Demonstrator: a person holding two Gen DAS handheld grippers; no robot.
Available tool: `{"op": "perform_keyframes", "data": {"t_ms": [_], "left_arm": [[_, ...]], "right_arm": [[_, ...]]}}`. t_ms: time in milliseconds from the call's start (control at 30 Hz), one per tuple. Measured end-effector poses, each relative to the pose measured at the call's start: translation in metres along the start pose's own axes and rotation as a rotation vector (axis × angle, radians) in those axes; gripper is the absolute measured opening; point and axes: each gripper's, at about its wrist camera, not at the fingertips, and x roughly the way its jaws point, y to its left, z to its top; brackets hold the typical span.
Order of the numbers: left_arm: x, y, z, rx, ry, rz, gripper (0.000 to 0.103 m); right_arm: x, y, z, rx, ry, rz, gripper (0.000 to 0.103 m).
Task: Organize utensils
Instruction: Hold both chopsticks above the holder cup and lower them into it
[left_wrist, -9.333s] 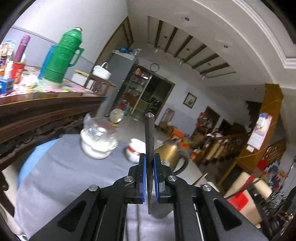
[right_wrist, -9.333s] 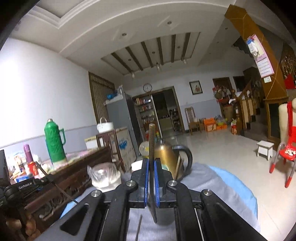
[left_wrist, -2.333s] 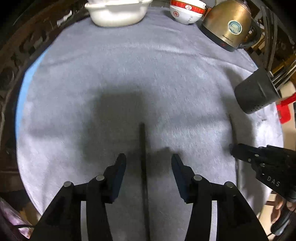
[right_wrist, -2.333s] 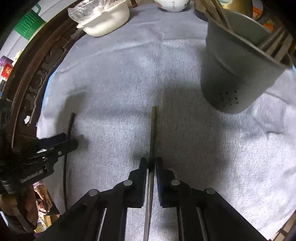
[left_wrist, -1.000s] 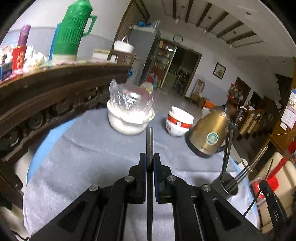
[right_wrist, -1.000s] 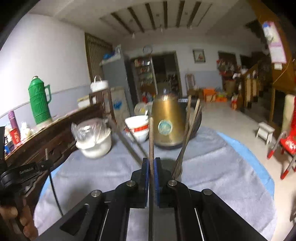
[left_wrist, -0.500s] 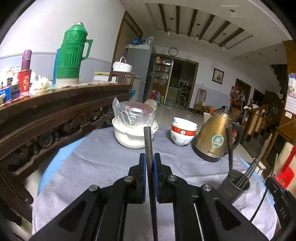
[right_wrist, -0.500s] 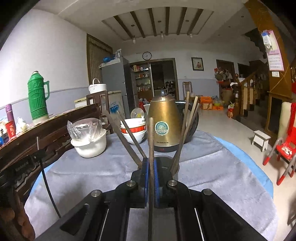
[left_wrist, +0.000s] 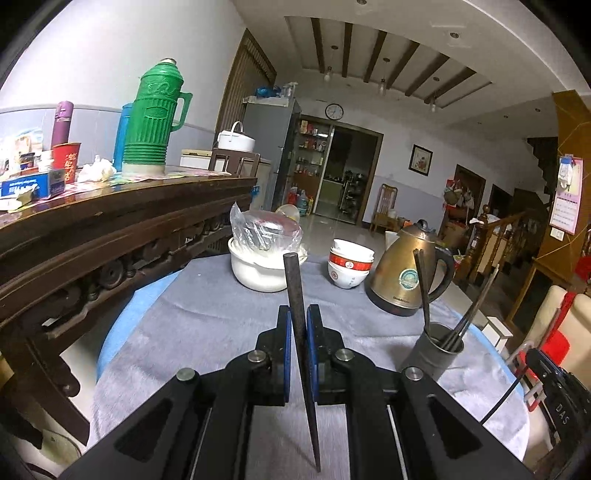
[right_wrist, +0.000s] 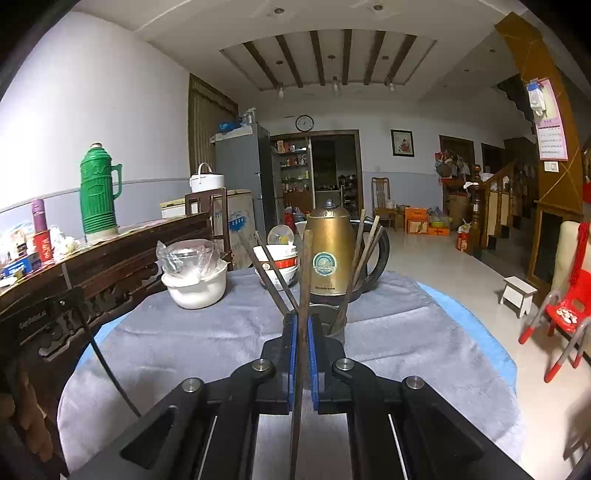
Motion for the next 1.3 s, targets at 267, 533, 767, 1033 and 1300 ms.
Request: {"op": "perform_keyframes", "data": {"t_ms": [267, 533, 767, 1033, 1300], "left_arm": [[-0.022, 0.008, -0.008, -0.011, 0.009, -0.001, 0.008], [-0.026, 0.004, -0.008, 0.002, 0.025, 0.005, 0.008], [-0.017, -0.009, 0.0, 0.02, 0.059, 0.012, 0.008], [-0.002, -0.028, 0.013, 0.055, 0.075, 0.018, 0.006], [0.013, -0.033, 0.014, 0.06, 0.079, 0.018, 0.006]], "right_arm": [[-0.04, -0.001, -0.013, -0.006, 0.017, 0.001, 0.007], [-0.049, 0.0, -0.016, -0.011, 0.019, 0.003, 0.007], [-0.028, -0.003, 0.002, -0.004, -0.007, 0.006, 0.006], [0.007, -0.005, 0.021, 0.015, -0.024, 0.006, 0.006], [0.021, -0.011, 0.011, 0.039, 0.003, 0.007, 0.006]]}}
